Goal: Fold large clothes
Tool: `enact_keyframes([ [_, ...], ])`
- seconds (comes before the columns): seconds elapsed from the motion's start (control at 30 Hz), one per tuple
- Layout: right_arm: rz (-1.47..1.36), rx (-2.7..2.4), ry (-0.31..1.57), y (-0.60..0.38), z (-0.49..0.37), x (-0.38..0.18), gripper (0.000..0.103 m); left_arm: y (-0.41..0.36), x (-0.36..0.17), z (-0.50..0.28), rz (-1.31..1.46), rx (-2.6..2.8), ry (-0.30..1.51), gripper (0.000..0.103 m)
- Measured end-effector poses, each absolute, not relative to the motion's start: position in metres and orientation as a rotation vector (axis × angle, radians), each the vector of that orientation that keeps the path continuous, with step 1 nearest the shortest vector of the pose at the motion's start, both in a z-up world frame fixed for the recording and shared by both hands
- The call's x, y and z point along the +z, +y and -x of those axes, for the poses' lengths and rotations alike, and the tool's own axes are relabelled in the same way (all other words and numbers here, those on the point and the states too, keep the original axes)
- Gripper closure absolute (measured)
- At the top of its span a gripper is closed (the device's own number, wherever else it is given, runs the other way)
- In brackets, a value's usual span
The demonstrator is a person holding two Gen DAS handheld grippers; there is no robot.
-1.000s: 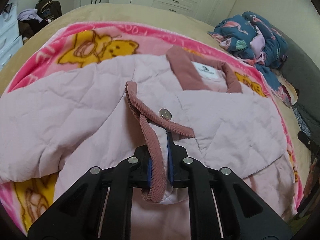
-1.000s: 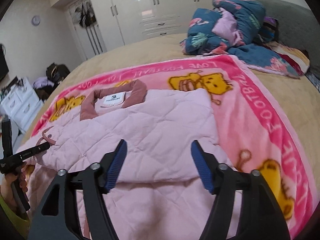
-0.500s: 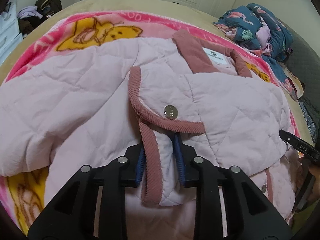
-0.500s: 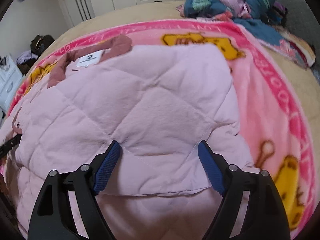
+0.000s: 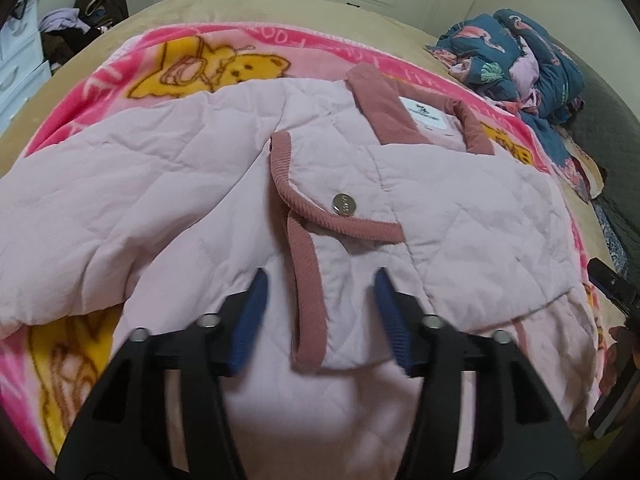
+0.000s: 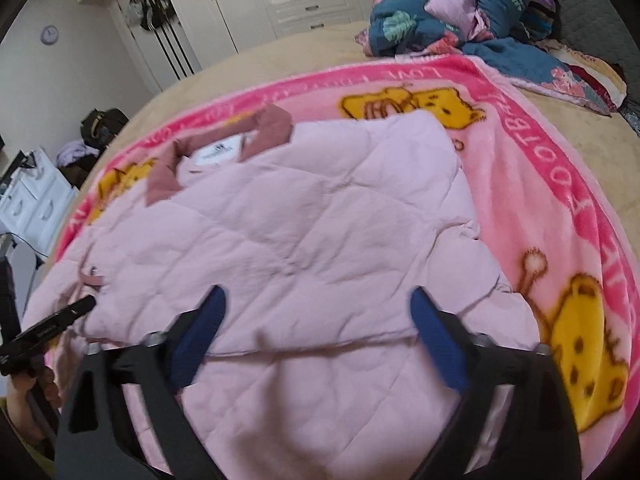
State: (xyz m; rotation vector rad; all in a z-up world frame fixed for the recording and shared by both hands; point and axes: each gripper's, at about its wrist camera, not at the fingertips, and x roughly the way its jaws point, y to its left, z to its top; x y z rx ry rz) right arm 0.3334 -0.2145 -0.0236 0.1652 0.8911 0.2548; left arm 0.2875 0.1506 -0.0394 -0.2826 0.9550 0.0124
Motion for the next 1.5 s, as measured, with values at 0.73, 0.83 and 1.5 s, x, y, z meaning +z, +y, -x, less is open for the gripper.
enact_keyframes([
  [0.73,-0.179,0.299,0.777,-0.195,-0.273,0.034,0.004,0.150,0.016,-0.234,0.296,0.014,0.893,0.009],
  [0.83,-0.170,0.313,0.773,-0.187,-0.268,0.039,0.004,0.157,0.021,-0.226,0.288,0.045,0.872,0.009],
  [1.5,-0.098,0.451,0.732,-0.093,-0.249,0.063,0.004,0.231,0.026,-0.179,0.367,0.141,0.813,0.009],
])
